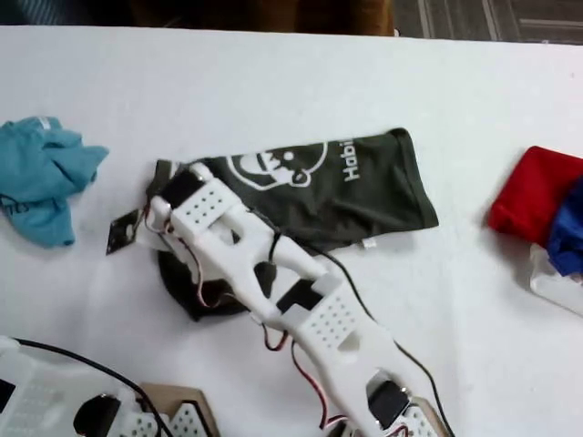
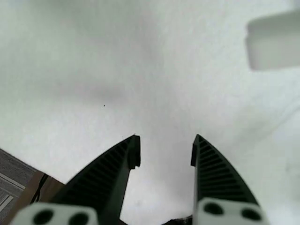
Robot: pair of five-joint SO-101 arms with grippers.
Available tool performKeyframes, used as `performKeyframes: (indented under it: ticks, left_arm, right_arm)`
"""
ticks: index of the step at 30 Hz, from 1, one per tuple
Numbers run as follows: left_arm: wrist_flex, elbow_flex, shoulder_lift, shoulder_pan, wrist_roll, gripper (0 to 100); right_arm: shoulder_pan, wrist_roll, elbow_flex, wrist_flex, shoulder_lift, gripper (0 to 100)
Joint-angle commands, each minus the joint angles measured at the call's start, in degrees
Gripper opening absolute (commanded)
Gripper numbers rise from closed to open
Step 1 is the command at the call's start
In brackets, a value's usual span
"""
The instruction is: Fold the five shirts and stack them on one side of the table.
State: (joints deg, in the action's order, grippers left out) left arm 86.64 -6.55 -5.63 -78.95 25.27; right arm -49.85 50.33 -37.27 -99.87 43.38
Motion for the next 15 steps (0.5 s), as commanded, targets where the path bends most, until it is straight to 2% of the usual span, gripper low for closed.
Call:
performKeyframes:
  ticks: [1, 4, 7, 10, 12, 15]
  left_arm:
    - [1.1, 1.7, 2.9, 1.7, 0.2, 20]
    - [5.1, 2.2, 2.9, 8.1, -0.4, 20]
    - [6.7, 2.4, 3.0, 18.3, -6.2, 16]
    - [5.1, 7.3, 2.8, 29.4, -13.8, 6]
    - [3.3, 11.7, 2.8, 36.4, -15.8, 4]
    - [1.0, 16.9, 2.8, 46.9, -20.8, 4]
  right_arm:
    - [0.5, 0.6, -0.9, -1.5, -8.4, 1.9]
    - [2.5, 0.5, -0.9, -1.5, -14.5, 1.9]
    - [7.2, 0.3, -0.9, -1.3, -19.0, 1.9]
    - [14.7, 0.2, -1.3, -0.9, -19.0, 1.9]
    - [20.7, -0.3, -1.2, 0.8, -18.0, 1.9]
    - [29.6, -5.2, -1.3, 6.9, -15.9, 1.9]
